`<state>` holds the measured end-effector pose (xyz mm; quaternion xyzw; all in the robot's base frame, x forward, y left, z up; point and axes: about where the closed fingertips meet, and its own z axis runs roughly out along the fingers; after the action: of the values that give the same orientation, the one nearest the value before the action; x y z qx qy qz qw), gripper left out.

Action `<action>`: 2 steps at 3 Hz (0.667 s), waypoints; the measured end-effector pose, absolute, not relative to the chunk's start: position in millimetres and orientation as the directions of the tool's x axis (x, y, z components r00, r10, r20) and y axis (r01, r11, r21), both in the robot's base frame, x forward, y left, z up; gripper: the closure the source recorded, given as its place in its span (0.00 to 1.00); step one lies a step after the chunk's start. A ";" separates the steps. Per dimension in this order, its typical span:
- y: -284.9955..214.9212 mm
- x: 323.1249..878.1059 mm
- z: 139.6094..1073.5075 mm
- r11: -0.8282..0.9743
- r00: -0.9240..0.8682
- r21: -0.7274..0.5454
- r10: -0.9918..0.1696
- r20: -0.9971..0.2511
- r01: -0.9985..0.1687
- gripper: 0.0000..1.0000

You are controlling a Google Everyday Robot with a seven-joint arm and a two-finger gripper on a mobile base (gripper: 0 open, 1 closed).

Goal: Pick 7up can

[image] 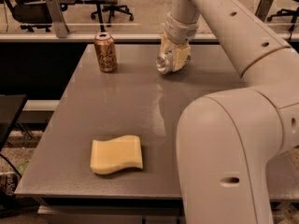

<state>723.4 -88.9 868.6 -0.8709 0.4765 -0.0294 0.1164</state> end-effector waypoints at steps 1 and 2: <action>-81.3 701.9 889.7 -0.490 0.525 -0.247 -0.845 -0.101 -0.836 1.00; -71.1 675.6 910.8 -0.472 0.516 -0.253 -0.843 -0.153 -0.845 1.00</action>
Offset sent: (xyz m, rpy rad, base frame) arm -0.1047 0.0226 0.0725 0.1284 0.1086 -0.0325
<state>675.6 -71.1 910.8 -0.8578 0.4919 0.0034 0.1492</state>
